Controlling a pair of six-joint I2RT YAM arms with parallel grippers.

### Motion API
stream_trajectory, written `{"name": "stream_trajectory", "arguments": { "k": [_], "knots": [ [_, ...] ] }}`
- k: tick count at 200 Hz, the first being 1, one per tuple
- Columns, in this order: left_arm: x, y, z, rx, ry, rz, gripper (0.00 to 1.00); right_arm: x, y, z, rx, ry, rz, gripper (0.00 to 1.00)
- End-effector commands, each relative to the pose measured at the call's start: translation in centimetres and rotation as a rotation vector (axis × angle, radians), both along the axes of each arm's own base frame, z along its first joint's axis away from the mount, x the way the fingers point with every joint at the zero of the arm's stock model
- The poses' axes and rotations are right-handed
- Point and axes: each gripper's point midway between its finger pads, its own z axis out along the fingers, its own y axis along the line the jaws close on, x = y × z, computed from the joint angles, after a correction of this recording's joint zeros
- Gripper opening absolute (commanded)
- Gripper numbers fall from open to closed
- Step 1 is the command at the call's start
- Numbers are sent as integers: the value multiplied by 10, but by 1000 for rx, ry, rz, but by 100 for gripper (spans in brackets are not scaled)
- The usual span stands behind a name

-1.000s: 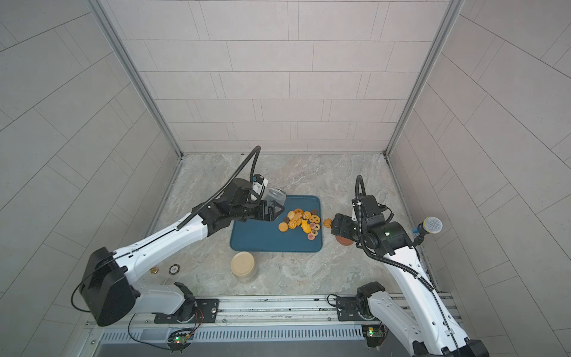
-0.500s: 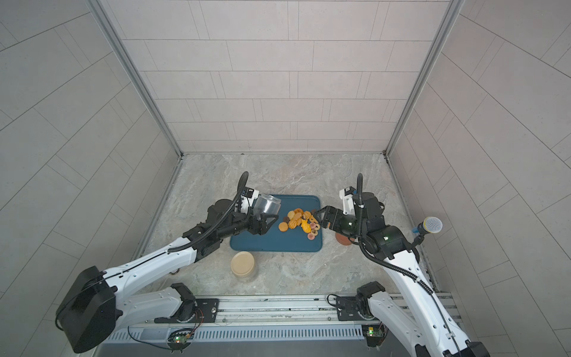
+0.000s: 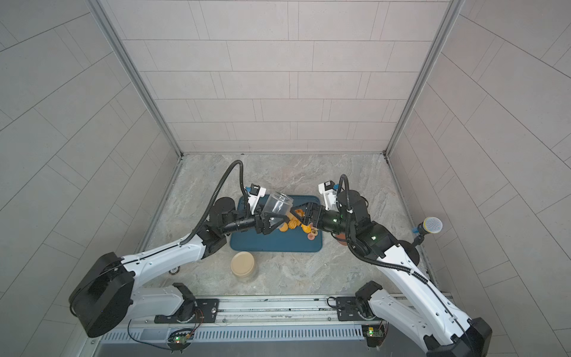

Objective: Pour the cookies out of the jar
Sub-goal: Place the jar at the center of the board.

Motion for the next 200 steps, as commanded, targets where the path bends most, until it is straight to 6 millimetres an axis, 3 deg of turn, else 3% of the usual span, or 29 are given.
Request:
{"name": "stream_trajectory", "arguments": {
  "k": [1, 67, 163, 200],
  "knots": [
    [-13, -6, 40, -126, -94, -98, 0, 8, 5, 27, 22, -87, -12, 100],
    [-24, -16, 57, -253, -40, -217, 0, 20, 27, 20, -8, -84, 20, 100],
    [-43, -33, 56, -270, -15, -327, 0, 29, 46, 9, 65, -49, 29, 92],
    [-40, -35, 52, -252, -8, -316, 0, 24, 42, 3, 41, -46, 22, 78]
  ]
}}
